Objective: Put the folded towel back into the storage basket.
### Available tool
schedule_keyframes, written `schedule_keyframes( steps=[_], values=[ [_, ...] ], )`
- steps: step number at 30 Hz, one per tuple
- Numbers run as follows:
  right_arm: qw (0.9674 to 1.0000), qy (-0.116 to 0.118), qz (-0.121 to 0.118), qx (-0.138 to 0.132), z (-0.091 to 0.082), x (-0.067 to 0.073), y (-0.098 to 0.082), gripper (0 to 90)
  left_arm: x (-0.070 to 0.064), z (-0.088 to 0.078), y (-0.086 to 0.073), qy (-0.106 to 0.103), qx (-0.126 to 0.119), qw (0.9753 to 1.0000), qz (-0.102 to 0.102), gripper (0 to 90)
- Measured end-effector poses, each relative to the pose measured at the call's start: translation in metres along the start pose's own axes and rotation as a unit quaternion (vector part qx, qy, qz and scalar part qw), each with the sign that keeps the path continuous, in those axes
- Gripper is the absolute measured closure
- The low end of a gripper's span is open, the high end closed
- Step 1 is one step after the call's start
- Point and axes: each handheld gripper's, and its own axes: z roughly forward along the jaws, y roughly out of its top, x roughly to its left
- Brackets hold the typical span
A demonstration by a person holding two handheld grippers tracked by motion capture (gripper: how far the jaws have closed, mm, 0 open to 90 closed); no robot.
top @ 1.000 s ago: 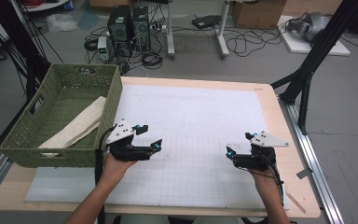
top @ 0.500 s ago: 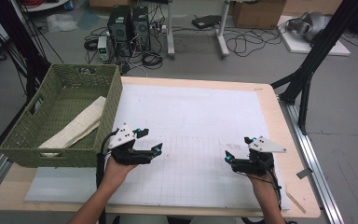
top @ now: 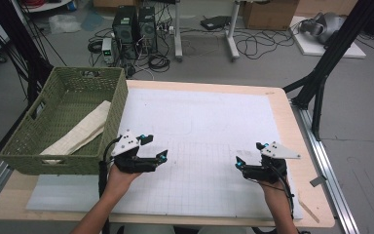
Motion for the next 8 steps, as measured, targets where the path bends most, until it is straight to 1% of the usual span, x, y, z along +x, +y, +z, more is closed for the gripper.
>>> schedule_keyframes(
  steps=[8],
  values=[
    [1.0, 0.003, 0.0, -0.002, 0.0021, 0.0012, 0.0026, 11.3, 0.0003, -0.0034, -0.0004, 0.005, -0.001, 1.0, 0.001, 23.2]
  ],
)
